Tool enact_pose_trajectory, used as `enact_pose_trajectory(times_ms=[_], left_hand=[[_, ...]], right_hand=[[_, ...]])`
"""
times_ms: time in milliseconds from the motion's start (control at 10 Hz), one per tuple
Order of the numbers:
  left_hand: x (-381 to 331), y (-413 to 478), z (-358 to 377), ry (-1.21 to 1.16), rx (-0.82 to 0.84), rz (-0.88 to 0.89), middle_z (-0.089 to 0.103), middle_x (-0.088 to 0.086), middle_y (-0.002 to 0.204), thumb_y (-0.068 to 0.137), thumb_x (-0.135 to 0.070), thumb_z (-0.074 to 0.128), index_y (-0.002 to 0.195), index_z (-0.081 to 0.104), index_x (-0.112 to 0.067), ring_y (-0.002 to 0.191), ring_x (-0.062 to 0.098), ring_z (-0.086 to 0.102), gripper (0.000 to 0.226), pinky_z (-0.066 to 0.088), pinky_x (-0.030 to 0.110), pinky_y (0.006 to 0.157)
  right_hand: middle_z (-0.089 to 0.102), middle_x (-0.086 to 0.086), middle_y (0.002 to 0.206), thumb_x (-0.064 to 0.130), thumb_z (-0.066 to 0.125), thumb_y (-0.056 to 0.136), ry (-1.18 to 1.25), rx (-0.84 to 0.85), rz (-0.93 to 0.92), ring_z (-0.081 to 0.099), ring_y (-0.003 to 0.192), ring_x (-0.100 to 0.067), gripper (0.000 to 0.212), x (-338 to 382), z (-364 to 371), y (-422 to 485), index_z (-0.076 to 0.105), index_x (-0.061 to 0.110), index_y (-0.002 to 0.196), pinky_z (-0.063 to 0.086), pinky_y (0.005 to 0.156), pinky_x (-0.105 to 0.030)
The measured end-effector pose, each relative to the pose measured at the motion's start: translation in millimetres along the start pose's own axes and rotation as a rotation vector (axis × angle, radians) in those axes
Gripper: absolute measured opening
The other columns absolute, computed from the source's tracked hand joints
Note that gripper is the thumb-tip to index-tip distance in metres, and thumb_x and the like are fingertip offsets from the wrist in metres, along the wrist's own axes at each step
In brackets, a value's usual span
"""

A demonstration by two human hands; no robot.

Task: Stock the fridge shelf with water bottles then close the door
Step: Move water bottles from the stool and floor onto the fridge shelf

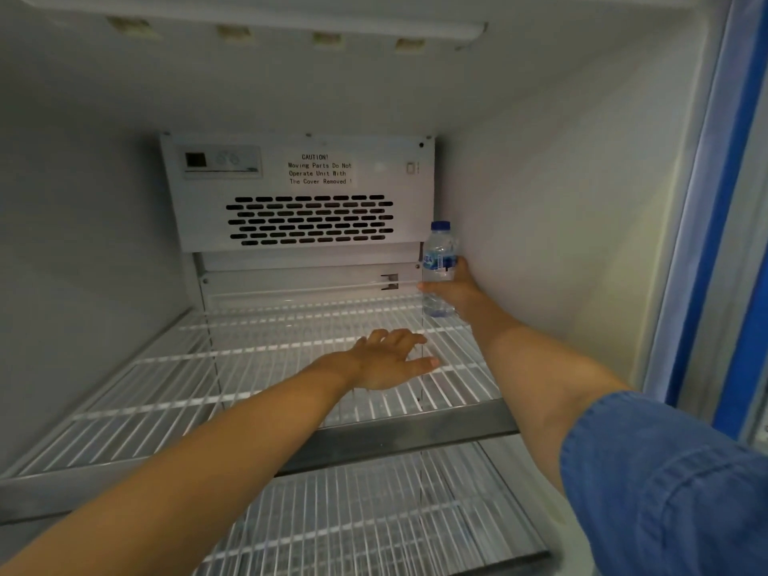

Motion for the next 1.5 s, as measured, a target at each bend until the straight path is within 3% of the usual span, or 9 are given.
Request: enact_pose_trajectory(times_ms=[100, 300, 400, 600, 800, 900, 1000, 1200, 1500], left_hand=[[-0.7, -1.3, -0.5, -0.011, -0.006, 0.002, 0.008, -0.008, 0.159, 0.090, -0.070, 0.021, 0.149, 0.011, -0.035, 0.146, 0.024, 0.003, 0.070, 0.008, 0.046, 0.118], [-3.8, -4.7, -2.6, -0.032, -0.014, 0.003, 0.009, -0.007, 0.159, 0.091, -0.068, 0.024, 0.149, 0.013, -0.034, 0.146, 0.024, 0.004, 0.068, 0.009, 0.044, 0.117], [-3.5, -5.1, -2.6, -0.039, -0.021, 0.001, 0.010, -0.007, 0.159, 0.091, -0.068, 0.024, 0.149, 0.014, -0.033, 0.146, 0.023, 0.004, 0.068, 0.010, 0.044, 0.117], [-3.4, -5.1, -2.9, -0.038, -0.036, -0.002, 0.012, -0.007, 0.158, 0.091, -0.068, 0.026, 0.149, 0.015, -0.034, 0.146, 0.023, 0.006, 0.068, 0.011, 0.043, 0.117], [-3.5, -4.0, -3.4, -0.041, -0.038, 0.000, 0.013, -0.006, 0.158, 0.091, -0.067, 0.027, 0.148, 0.016, -0.034, 0.146, 0.024, 0.008, 0.067, 0.012, 0.044, 0.116], [-2.1, -2.9, -2.5, -0.046, -0.032, 0.003, 0.013, -0.006, 0.158, 0.091, -0.068, 0.027, 0.148, 0.016, -0.034, 0.145, 0.024, 0.008, 0.067, 0.013, 0.043, 0.116], [-2.4, -2.4, -3.1, -0.053, -0.030, 0.008, 0.012, -0.006, 0.158, 0.091, -0.067, 0.027, 0.148, 0.015, -0.034, 0.145, 0.023, 0.008, 0.067, 0.013, 0.043, 0.116], [0.3, 0.4, -0.8, -0.033, -0.037, -0.001, 0.012, -0.006, 0.158, 0.090, -0.070, 0.026, 0.149, 0.014, -0.035, 0.145, 0.024, 0.008, 0.070, 0.012, 0.043, 0.117], [1.7, 3.5, 0.4, -0.035, -0.034, 0.004, 0.011, -0.007, 0.159, 0.089, -0.070, 0.025, 0.148, 0.014, -0.036, 0.146, 0.024, 0.007, 0.069, 0.011, 0.044, 0.117]], right_hand=[[0.061, -0.005, 0.121, 0.017, 0.088, 0.066, -0.047, -0.021, -0.001, 0.059, 0.109, -0.023, 0.078, -12.7, 1.3, 7.4, 0.045, 0.013, 0.131, 0.050, 0.095, -0.040], [0.064, -0.010, 0.113, 0.006, 0.085, 0.065, -0.220, 0.079, 0.132, 0.061, 0.107, -0.027, 0.059, -28.0, 3.4, 11.4, 0.058, 0.008, 0.117, 0.053, 0.085, -0.035], [0.061, -0.010, 0.124, 0.007, 0.087, 0.059, -0.271, 0.053, 0.127, 0.057, 0.119, -0.029, 0.076, -31.6, 1.3, 10.5, 0.053, 0.010, 0.126, 0.047, 0.101, -0.041], [0.052, -0.015, 0.133, 0.014, 0.088, 0.064, -0.368, -0.139, -0.003, 0.052, 0.122, -0.029, 0.083, -16.9, 0.3, -14.9, 0.040, 0.004, 0.131, 0.045, 0.092, -0.031], [0.056, -0.013, 0.124, 0.025, 0.087, 0.067, -0.390, -0.193, -0.013, 0.058, 0.110, -0.029, 0.079, -11.1, 4.9, -22.1, 0.041, 0.005, 0.128, 0.051, 0.085, -0.033], [0.063, -0.012, 0.116, 0.013, 0.077, 0.071, -0.297, -0.143, 0.020, 0.062, 0.097, -0.025, 0.054, -12.5, 4.0, -18.8, 0.053, 0.008, 0.120, 0.048, 0.074, -0.026], [0.066, -0.012, 0.114, 0.009, 0.077, 0.073, -0.318, -0.133, 0.013, 0.063, 0.102, -0.027, 0.045, -10.7, 1.3, -20.4, 0.059, 0.007, 0.113, 0.049, 0.076, -0.026], [0.055, -0.013, 0.126, 0.028, 0.087, 0.067, -0.424, -0.203, -0.041, 0.057, 0.114, -0.029, 0.079, -7.4, 6.7, -25.7, 0.042, 0.005, 0.128, 0.047, 0.087, -0.032], [0.061, -0.013, 0.123, 0.015, 0.082, 0.074, -0.252, -0.167, 0.018, 0.061, 0.104, -0.023, 0.059, -10.3, -2.6, -25.8, 0.052, 0.003, 0.123, 0.046, 0.061, -0.018]])
Point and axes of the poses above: each hand's wrist, its own y-axis towards the middle knuckle, its own z-axis out of the palm, x = y × z, the point moved 6 cm from there along y, towards the middle knuckle
